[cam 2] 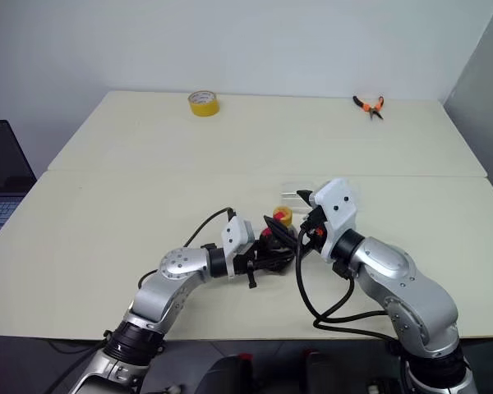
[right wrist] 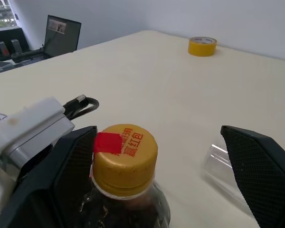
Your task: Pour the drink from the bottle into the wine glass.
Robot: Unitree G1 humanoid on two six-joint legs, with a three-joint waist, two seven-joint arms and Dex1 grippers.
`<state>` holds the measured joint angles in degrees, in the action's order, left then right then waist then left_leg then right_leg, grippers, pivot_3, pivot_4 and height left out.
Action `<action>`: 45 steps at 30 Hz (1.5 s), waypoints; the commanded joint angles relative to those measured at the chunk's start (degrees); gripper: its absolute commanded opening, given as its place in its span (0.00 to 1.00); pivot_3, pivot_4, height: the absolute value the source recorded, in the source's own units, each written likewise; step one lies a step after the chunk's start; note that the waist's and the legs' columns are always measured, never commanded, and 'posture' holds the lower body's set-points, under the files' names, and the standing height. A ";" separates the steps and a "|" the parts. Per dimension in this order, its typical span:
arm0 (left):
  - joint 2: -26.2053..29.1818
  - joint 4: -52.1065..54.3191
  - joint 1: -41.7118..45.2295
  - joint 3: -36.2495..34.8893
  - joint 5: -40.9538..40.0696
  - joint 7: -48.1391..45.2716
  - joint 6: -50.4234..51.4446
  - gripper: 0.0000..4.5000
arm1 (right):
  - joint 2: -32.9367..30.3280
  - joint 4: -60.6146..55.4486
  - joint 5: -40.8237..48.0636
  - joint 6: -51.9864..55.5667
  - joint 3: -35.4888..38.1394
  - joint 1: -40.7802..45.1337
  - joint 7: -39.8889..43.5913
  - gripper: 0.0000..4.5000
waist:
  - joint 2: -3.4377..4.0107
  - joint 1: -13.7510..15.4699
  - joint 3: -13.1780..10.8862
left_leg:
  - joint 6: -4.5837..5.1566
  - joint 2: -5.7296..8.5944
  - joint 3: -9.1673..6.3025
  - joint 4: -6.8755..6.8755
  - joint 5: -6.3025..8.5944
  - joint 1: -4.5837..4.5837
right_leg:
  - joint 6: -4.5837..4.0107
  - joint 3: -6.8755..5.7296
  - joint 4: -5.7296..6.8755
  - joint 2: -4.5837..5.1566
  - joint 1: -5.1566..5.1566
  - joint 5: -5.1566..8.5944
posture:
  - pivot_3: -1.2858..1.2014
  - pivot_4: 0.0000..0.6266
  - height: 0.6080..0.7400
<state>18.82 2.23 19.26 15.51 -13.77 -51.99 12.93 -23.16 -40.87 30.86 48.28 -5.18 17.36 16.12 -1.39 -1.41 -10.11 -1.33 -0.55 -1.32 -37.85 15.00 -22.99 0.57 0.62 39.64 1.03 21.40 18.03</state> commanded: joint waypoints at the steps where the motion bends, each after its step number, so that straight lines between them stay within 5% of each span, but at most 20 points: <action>1: -0.34 1.32 1.14 -0.19 0.06 -0.07 -1.65 0.21 | 0.53 -2.81 1.54 0.37 1.70 1.08 -0.20 0.95 | 0.00 -0.03 0.00 | 0.00 0.00 0.00 0.00 0.00 0.00 | 0.00 0.00 0.00 0.00 0.00 0.00 | 0.52 0.24 1.00; 11: 0.06 1.53 0.72 -0.55 0.36 0.20 -1.46 0.20 | 0.41 -5.53 6.34 1.69 4.20 0.75 0.27 0.28 | 0.00 -0.08 0.00 | 0.01 0.00 0.00 0.00 0.00 0.00 | 0.00 0.00 0.00 0.00 0.00 0.00 | 0.52 0.24 1.00; 22: 0.34 1.61 0.74 -0.56 0.37 0.19 -1.35 0.20 | -0.20 -4.68 7.65 0.53 3.83 0.54 1.68 0.28 | 0.00 -0.08 0.00 | 0.01 0.00 0.00 0.01 0.00 0.00 | 0.00 -0.01 -0.01 0.00 0.00 0.00 | 0.52 0.24 1.00; 31: 0.30 1.92 0.81 -0.31 0.51 0.11 -1.14 0.19 | -11.98 19.55 0.86 -18.73 2.65 7.62 29.14 0.28 | 0.00 -0.13 -0.01 | 0.03 0.00 0.00 0.03 0.01 0.02 | 0.01 -0.03 -0.08 -0.05 -0.02 -0.01 | 0.52 0.24 1.00; 40: 0.53 2.54 0.12 -0.69 0.59 0.98 -1.13 0.18 | -13.96 23.50 2.95 -18.48 1.84 10.81 35.79 0.28 | 0.00 -0.03 -0.03 | 0.03 -0.01 -0.01 0.00 0.01 -0.01 | 0.01 -0.02 -0.08 -0.01 -0.02 -0.01 | 0.52 0.24 1.00; 45: 0.38 2.61 -0.20 -0.66 0.55 1.23 -1.19 0.17 | -13.55 17.00 3.28 -16.75 3.37 5.88 31.38 0.65 | 0.00 0.10 -0.03 | 0.03 -0.01 -0.01 -0.01 0.01 -0.01 | 0.00 -0.02 -0.07 0.01 -0.03 -0.01 | 0.52 0.24 1.00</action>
<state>19.08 2.38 18.95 15.81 -12.57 -50.71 12.65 -36.00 -20.47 33.88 30.84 -4.24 23.90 49.01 -1.39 -1.31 -10.14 -1.30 -0.55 -1.32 -37.86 15.01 -23.00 0.57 0.61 39.57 1.04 21.37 18.02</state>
